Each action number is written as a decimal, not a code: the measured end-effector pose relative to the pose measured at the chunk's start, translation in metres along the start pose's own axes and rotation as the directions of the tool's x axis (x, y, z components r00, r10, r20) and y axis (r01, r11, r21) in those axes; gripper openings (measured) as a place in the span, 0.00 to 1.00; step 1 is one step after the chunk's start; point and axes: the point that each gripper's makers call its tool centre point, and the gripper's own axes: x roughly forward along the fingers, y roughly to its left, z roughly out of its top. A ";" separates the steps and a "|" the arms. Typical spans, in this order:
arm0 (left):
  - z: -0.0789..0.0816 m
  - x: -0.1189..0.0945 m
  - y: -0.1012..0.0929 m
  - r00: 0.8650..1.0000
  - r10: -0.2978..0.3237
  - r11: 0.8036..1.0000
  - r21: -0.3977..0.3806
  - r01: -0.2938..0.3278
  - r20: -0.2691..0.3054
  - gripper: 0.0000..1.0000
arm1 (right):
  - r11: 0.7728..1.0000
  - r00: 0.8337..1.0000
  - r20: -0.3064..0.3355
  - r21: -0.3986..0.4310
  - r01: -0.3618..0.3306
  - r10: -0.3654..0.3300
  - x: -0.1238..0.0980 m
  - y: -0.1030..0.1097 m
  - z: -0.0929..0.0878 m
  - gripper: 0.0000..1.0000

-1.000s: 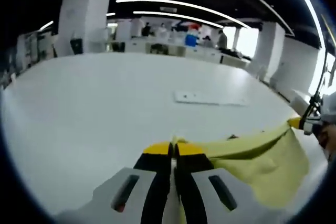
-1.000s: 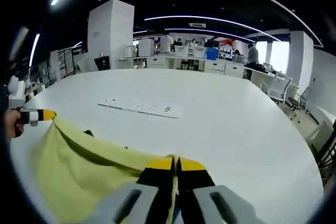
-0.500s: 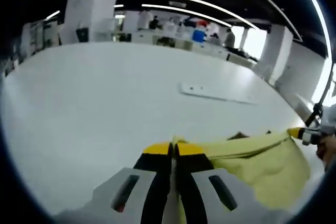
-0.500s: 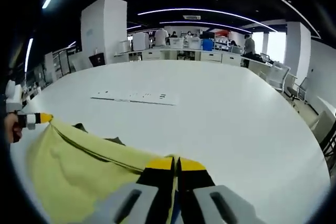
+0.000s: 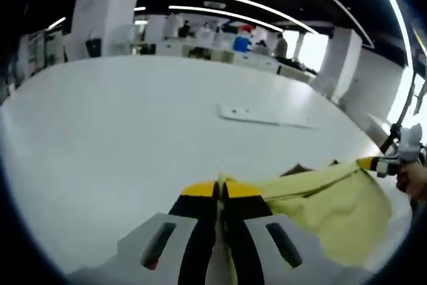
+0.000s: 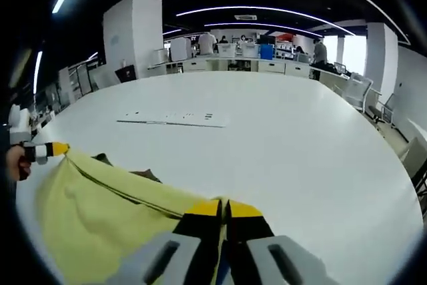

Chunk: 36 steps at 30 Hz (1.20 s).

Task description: Fold the garment on the visible template until the final outline fits inside the template.

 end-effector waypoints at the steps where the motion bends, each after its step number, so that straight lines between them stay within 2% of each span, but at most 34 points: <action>1: 0.002 -0.001 -0.004 1.000 -0.025 1.000 0.003 0.025 0.006 0.03 | 1.000 1.000 0.006 -0.011 0.001 -0.001 -0.001 -0.001 0.002 0.01; 4: 0.011 -0.004 -0.005 0.997 -0.068 0.996 0.053 0.066 0.039 0.13 | 1.000 1.000 0.023 -0.023 -0.014 0.014 -0.005 -0.003 0.010 0.07; 7: 0.016 -0.009 -0.011 0.991 -0.123 0.985 0.131 0.115 0.052 0.23 | 0.997 0.998 0.027 -0.047 -0.055 0.057 -0.010 0.001 0.014 0.11; 10: 0.014 -0.014 -0.015 0.985 -0.171 0.953 0.259 0.160 0.020 0.31 | 0.987 0.992 0.042 -0.116 -0.113 0.118 -0.017 0.008 0.018 0.15; 11: 0.013 -0.016 -0.015 0.984 -0.175 0.948 0.271 0.165 0.014 0.30 | 0.983 0.990 0.039 -0.130 -0.128 0.134 -0.018 0.010 0.017 0.16; 13: 0.007 -0.020 -0.018 0.980 -0.197 0.921 0.340 0.190 -0.013 0.31 | 0.976 0.987 0.040 -0.159 -0.149 0.157 -0.020 0.013 0.016 0.17; 14: 0.004 -0.021 -0.017 0.980 -0.197 0.915 0.355 0.192 -0.022 0.31 | 0.973 0.986 0.031 -0.172 -0.156 0.164 -0.021 0.014 0.014 0.17; 16: 0.000 -0.019 -0.013 0.979 -0.202 0.902 0.382 0.199 -0.032 0.33 | 0.964 0.985 0.017 -0.211 -0.162 0.170 -0.020 0.013 0.012 0.17; 18: -0.004 -0.021 -0.015 0.976 -0.212 0.881 0.424 0.211 -0.046 0.34 | 0.962 0.987 0.011 -0.225 -0.153 0.160 -0.017 0.008 0.012 0.18; 20: -0.007 -0.016 -0.014 0.973 -0.224 0.857 0.463 0.227 -0.062 0.35 | 0.966 0.989 0.009 -0.214 -0.141 0.147 -0.013 0.002 0.011 0.19; 22: -0.011 -0.011 -0.014 0.974 -0.210 0.853 0.472 0.223 -0.082 0.34 | 0.974 0.990 0.009 -0.182 -0.136 0.140 -0.010 -0.002 0.008 0.20; 24: -0.011 -0.004 -0.009 0.976 -0.205 0.855 0.470 0.218 -0.080 0.32 | 0.980 0.989 0.018 -0.140 -0.144 0.148 -0.008 -0.002 0.009 0.21; 29: -0.008 0.008 -0.012 0.977 -0.204 0.889 0.408 0.209 -0.056 0.30 | 0.984 0.981 0.067 -0.021 -0.179 0.180 0.008 -0.001 0.016 0.21; 30: -0.005 0.015 -0.011 0.978 -0.205 0.901 0.383 0.206 -0.044 0.30 | 0.984 0.982 0.065 -0.016 -0.177 0.178 0.007 0.000 0.015 0.21; 32: -0.002 0.020 -0.011 0.980 -0.196 0.908 0.370 0.194 -0.033 0.30 | 0.988 0.987 0.049 -0.009 -0.156 0.156 0.011 -0.003 0.012 0.21; 35: -0.002 0.028 -0.008 0.984 -0.173 0.920 0.351 0.174 -0.034 0.29 | 0.991 0.990 0.043 -0.010 -0.134 0.134 0.012 -0.004 0.010 0.20; 36: -0.005 0.029 -0.010 0.988 -0.147 0.931 0.330 0.154 -0.046 0.28 | 0.992 0.991 0.040 0.004 -0.129 0.129 0.016 -0.005 0.009 0.20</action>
